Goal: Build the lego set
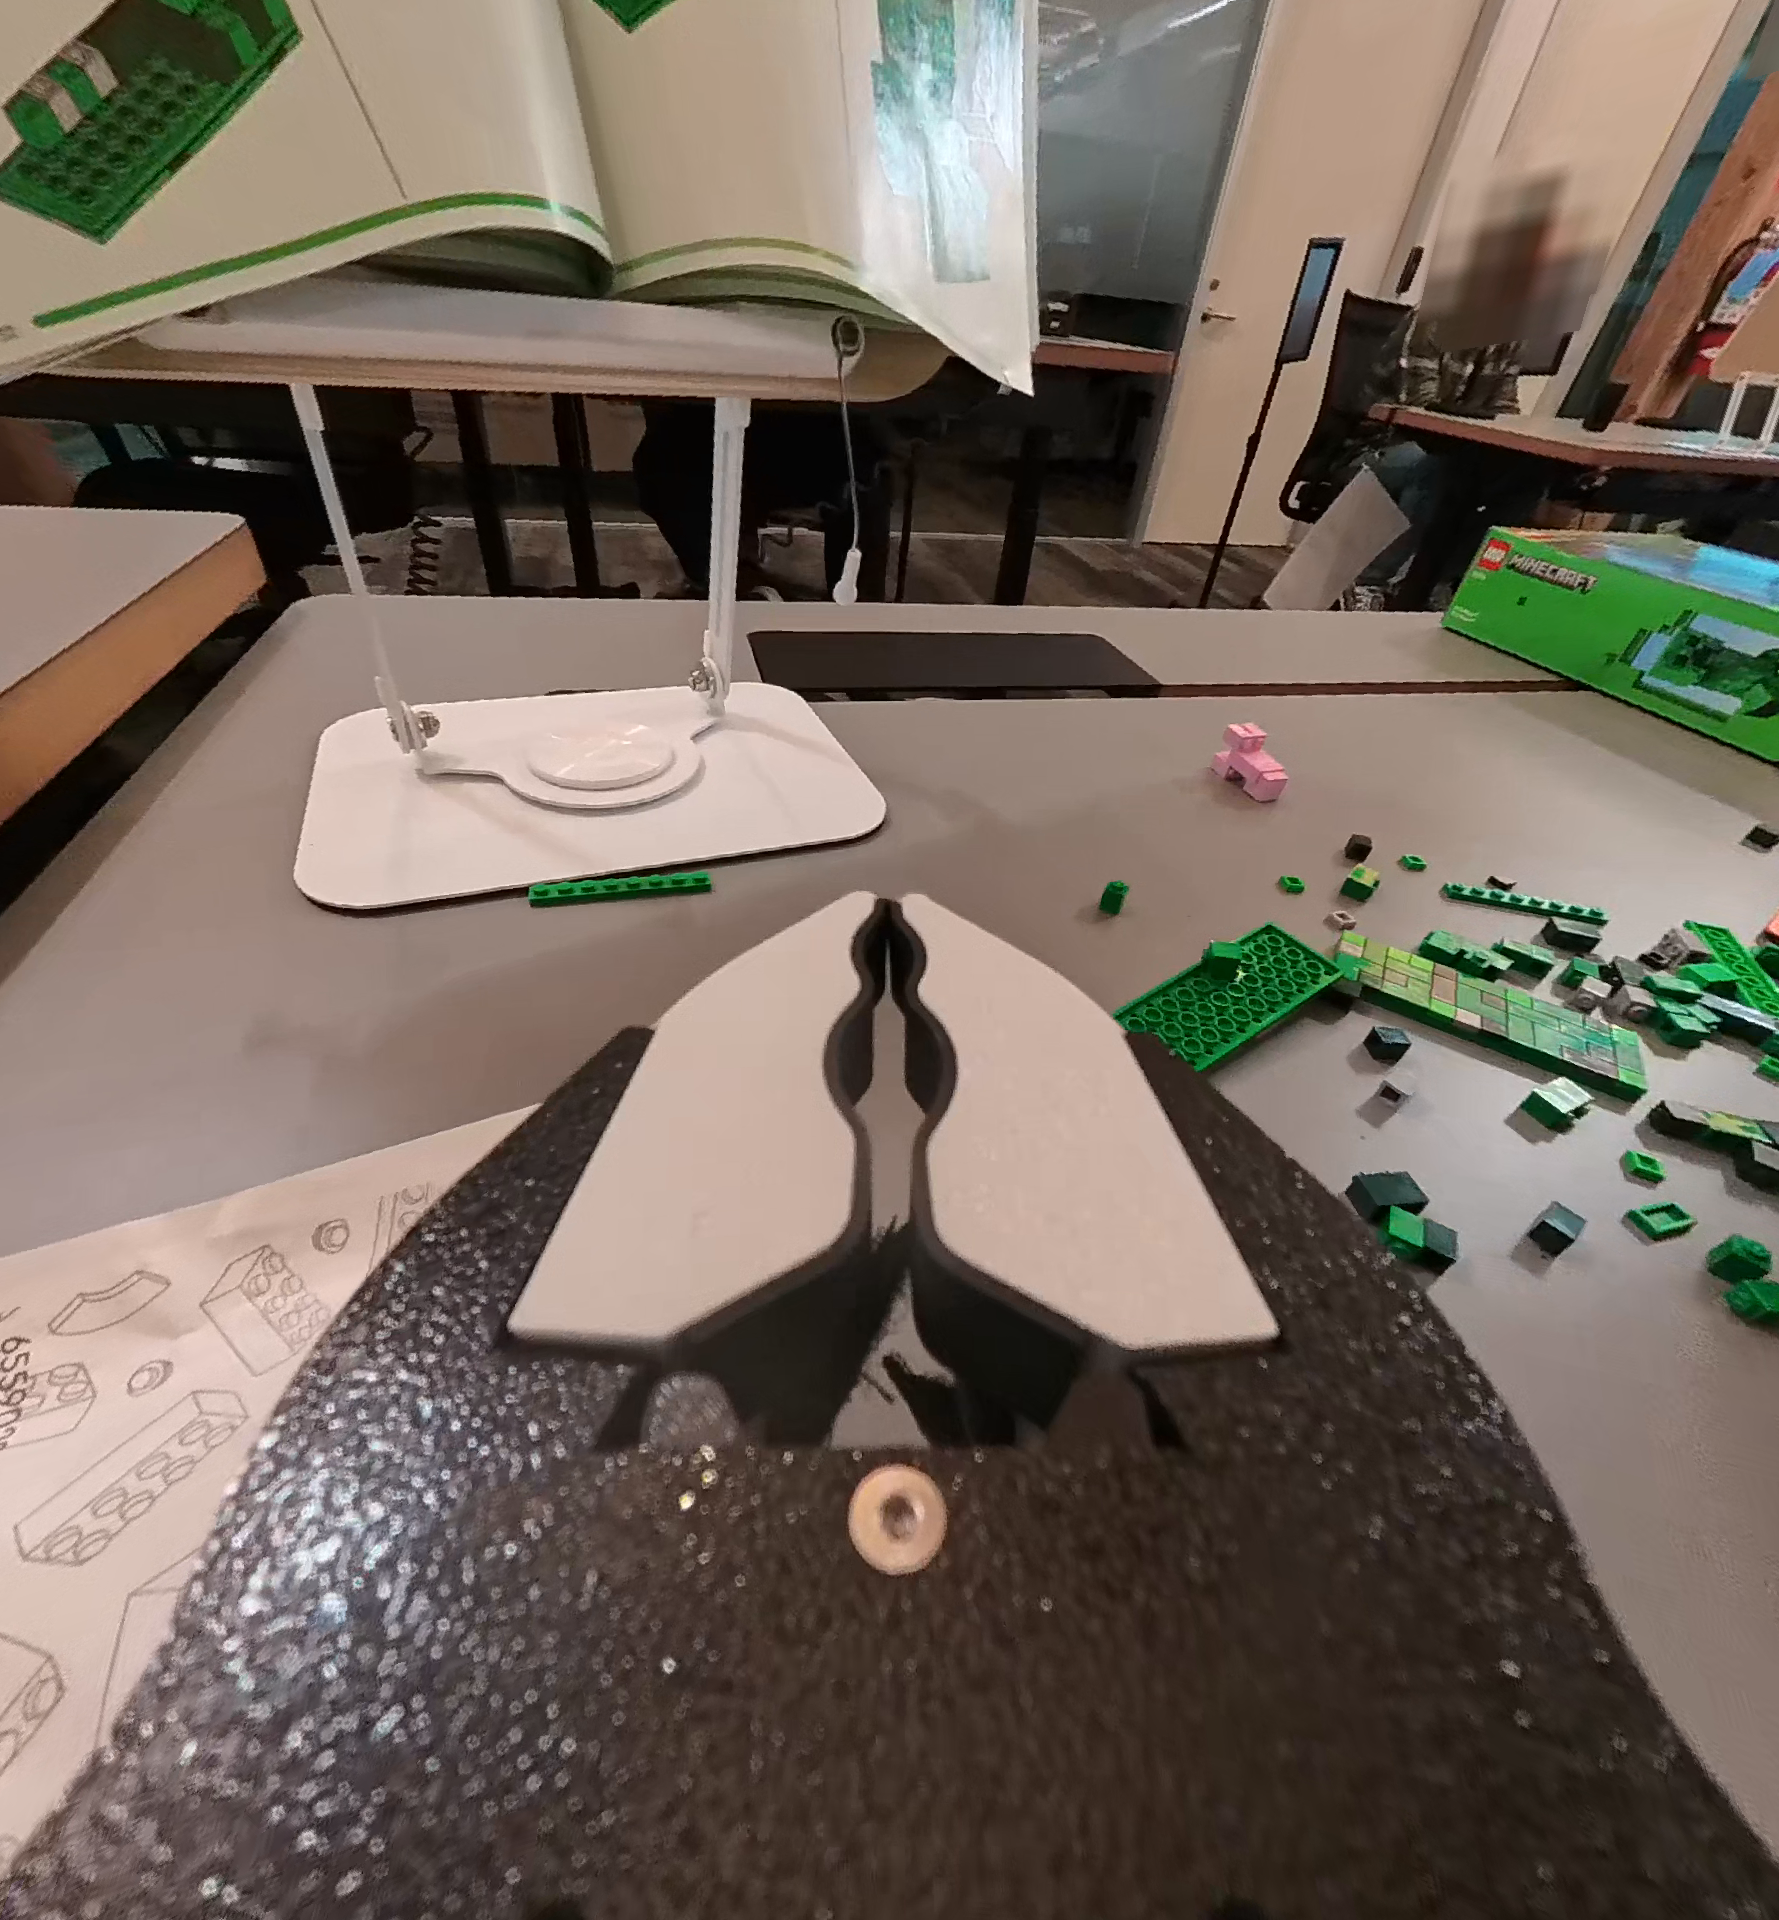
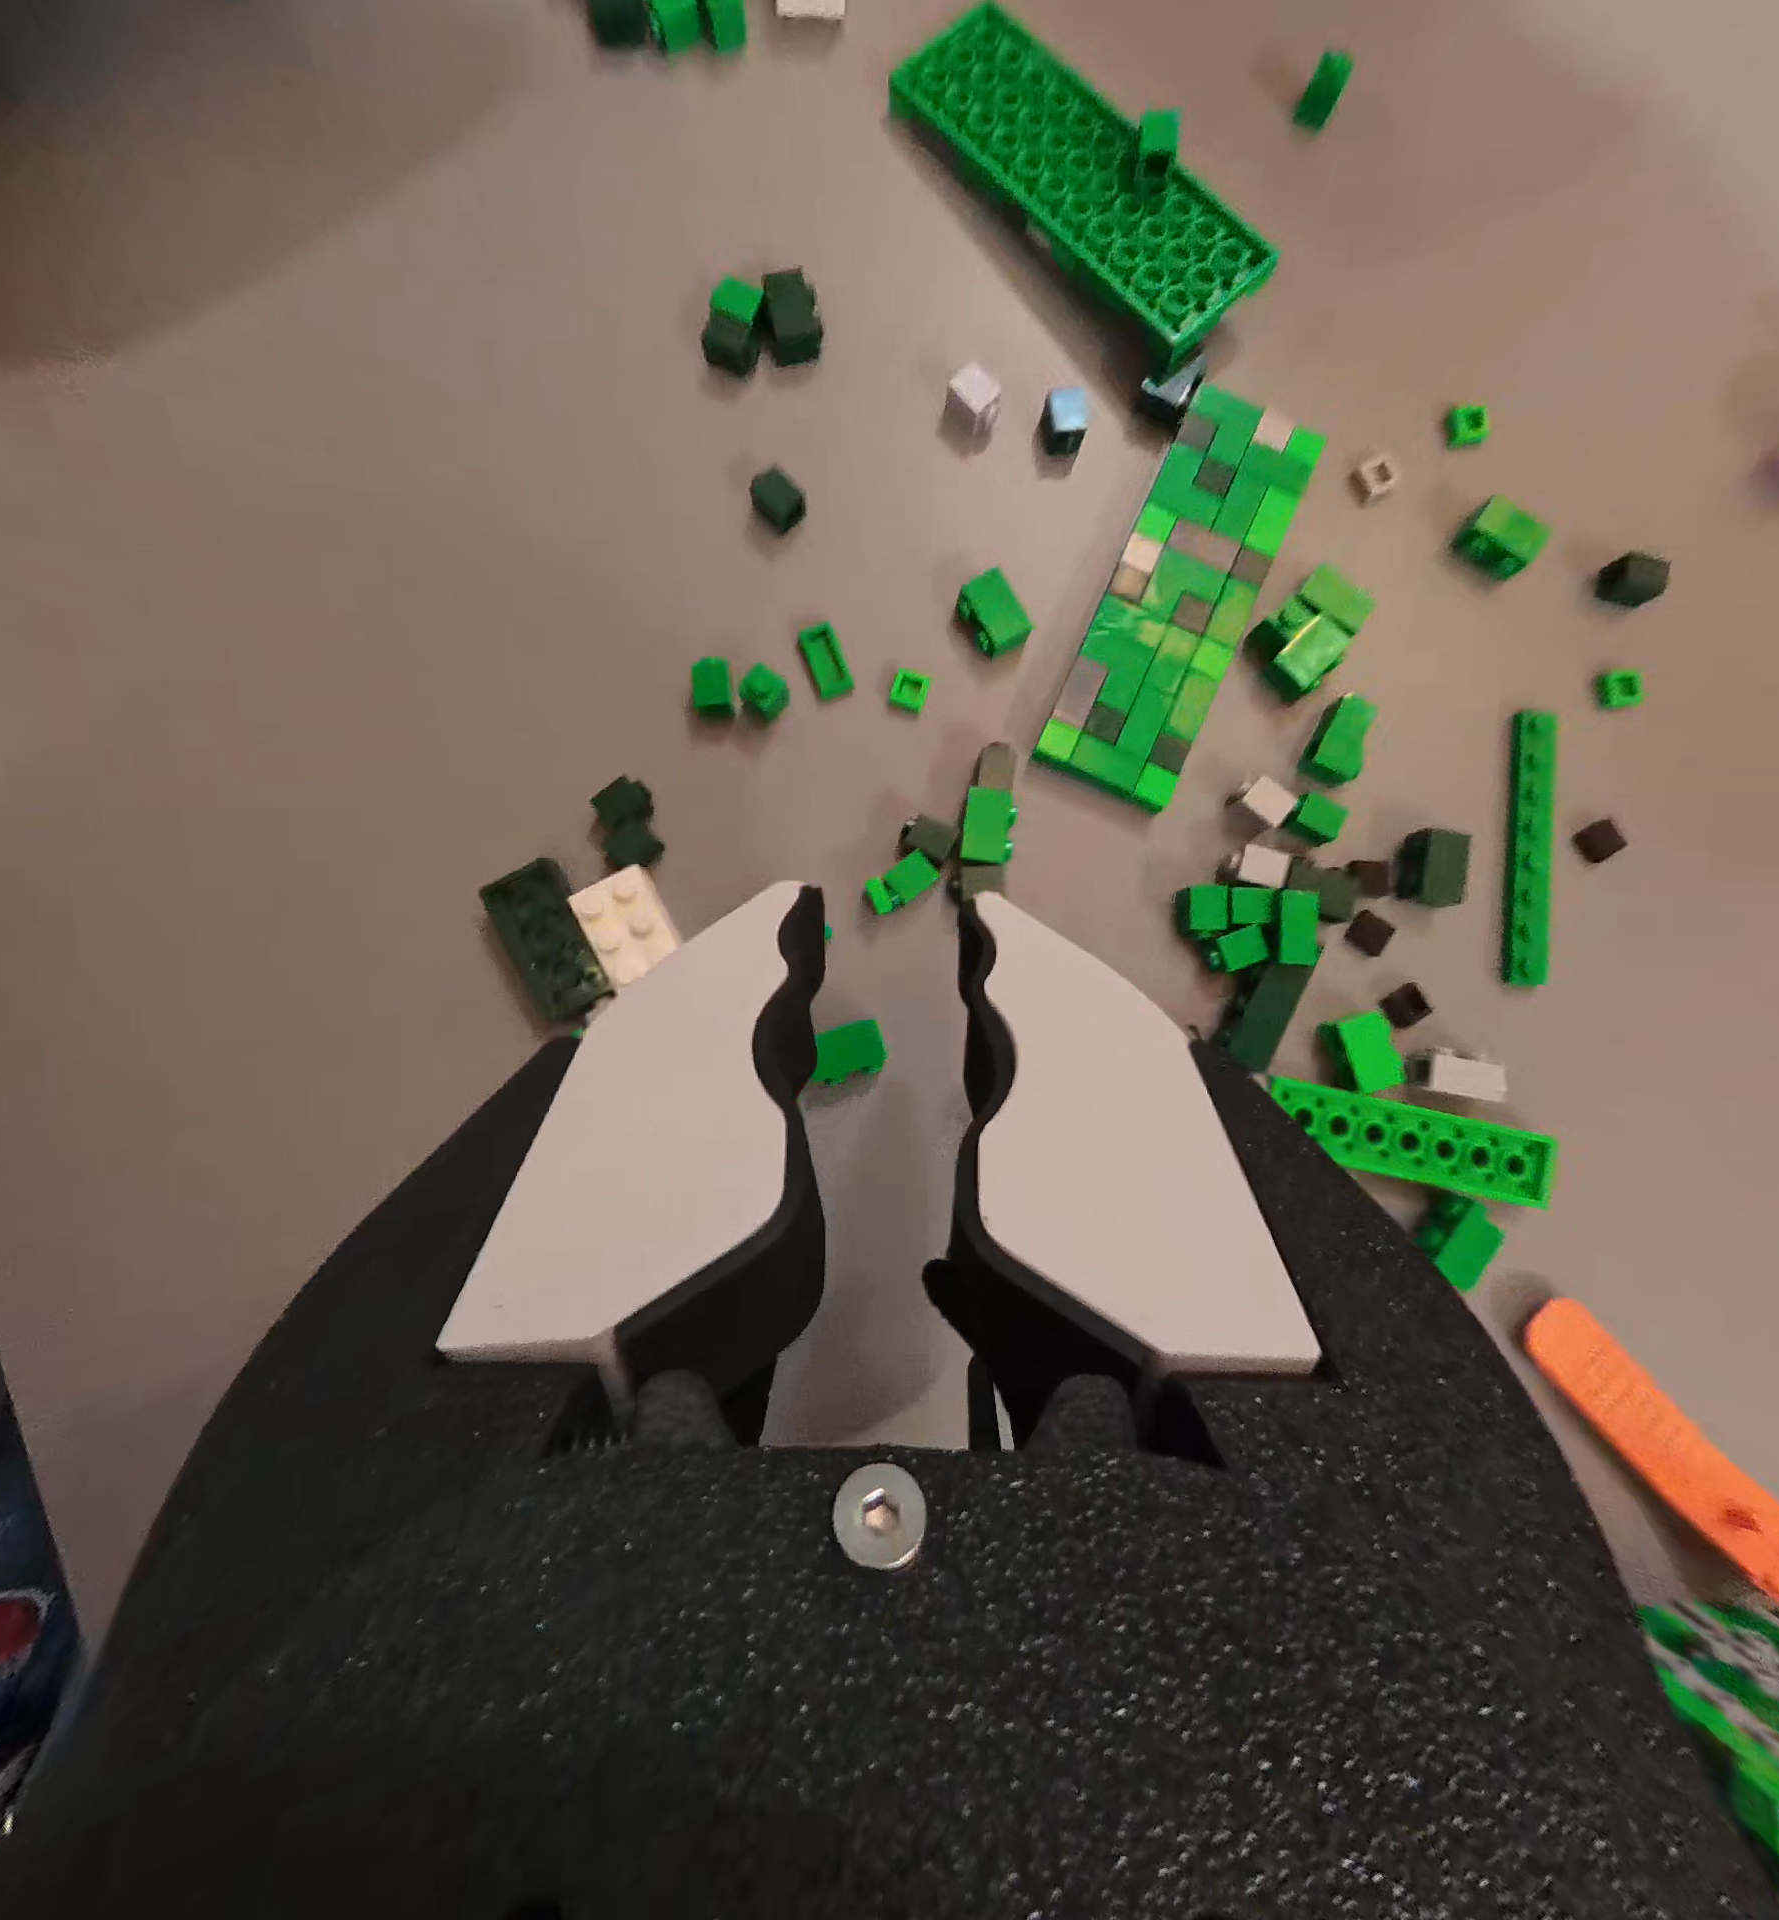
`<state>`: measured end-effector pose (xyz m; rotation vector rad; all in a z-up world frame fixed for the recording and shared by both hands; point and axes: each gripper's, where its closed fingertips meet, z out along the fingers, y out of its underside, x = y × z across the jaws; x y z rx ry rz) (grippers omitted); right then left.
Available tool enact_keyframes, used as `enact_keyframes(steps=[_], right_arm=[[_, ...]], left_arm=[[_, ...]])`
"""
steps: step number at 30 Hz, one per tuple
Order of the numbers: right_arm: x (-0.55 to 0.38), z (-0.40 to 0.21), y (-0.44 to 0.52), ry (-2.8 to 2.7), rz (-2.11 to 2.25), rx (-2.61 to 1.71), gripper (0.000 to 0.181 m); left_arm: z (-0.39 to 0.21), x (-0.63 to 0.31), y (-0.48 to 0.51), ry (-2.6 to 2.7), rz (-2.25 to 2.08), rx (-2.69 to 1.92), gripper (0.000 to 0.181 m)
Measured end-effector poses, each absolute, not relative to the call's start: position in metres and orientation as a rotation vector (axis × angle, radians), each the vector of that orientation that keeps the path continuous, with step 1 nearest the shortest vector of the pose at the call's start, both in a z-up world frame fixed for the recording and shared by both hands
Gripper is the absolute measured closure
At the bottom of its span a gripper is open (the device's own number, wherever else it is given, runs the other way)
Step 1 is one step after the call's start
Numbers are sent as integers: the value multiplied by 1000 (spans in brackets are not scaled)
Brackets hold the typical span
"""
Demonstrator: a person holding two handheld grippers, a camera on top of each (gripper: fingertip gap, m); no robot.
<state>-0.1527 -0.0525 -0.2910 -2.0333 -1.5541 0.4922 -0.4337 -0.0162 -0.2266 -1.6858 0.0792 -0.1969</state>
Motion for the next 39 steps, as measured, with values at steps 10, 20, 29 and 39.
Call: enact_keyframes(steps=[10, 20, 29, 39], right_arm=[[-133, -313, -70, -1697, 417, -2085, 158], [-136, -319, -67, -1783, 410, -2144, 165], [-313, -294, -62, -1878, 472, -1683, 165], [-382, -318, -76, -2056, 503, -1637, 159]], left_arm=[[-229, -428, -15, 110, -203, -1699, 181], [-230, -428, -15, 104, -224, -1705, 181], [-230, -428, -15, 111, -221, -1701, 181], [-227, -435, -16, 80, -237, -1688, 181]])
